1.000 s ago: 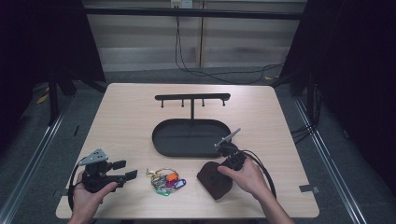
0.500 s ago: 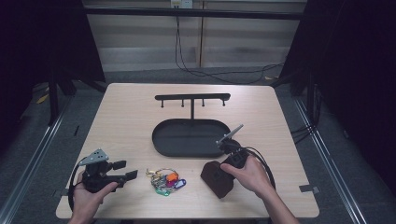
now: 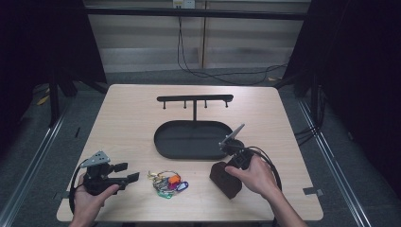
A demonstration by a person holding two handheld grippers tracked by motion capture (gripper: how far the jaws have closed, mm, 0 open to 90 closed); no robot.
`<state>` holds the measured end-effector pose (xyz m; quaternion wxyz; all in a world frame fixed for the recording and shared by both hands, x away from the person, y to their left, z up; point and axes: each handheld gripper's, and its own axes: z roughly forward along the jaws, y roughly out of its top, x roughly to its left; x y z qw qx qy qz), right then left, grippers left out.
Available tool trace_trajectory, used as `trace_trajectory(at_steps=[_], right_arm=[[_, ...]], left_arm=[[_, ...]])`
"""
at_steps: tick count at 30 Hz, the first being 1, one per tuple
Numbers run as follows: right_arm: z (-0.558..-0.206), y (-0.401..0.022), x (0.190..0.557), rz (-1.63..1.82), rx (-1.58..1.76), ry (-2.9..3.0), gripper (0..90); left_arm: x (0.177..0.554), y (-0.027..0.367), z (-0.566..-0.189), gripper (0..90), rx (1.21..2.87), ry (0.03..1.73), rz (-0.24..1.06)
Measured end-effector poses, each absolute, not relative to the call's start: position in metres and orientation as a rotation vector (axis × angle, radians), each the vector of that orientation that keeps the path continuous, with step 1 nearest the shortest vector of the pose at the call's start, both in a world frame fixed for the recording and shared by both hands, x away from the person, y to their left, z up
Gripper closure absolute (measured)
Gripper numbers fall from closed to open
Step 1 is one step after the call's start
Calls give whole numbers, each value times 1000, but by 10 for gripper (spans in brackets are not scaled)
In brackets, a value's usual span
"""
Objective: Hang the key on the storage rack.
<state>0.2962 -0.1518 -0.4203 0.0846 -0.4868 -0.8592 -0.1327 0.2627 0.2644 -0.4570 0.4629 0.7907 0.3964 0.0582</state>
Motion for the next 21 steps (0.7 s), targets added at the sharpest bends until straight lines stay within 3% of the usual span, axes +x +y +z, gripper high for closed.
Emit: trace_trajectory(at_steps=[9, 21], right_arm=[[-406, -154, 297, -354, -1493, -2577, 652], [-388, -154, 299, -331, -1511, -2602, 652]], left_arm=[[263, 264, -457, 309, 1957, 965, 135], [263, 263, -456, 219, 1947, 964, 141]])
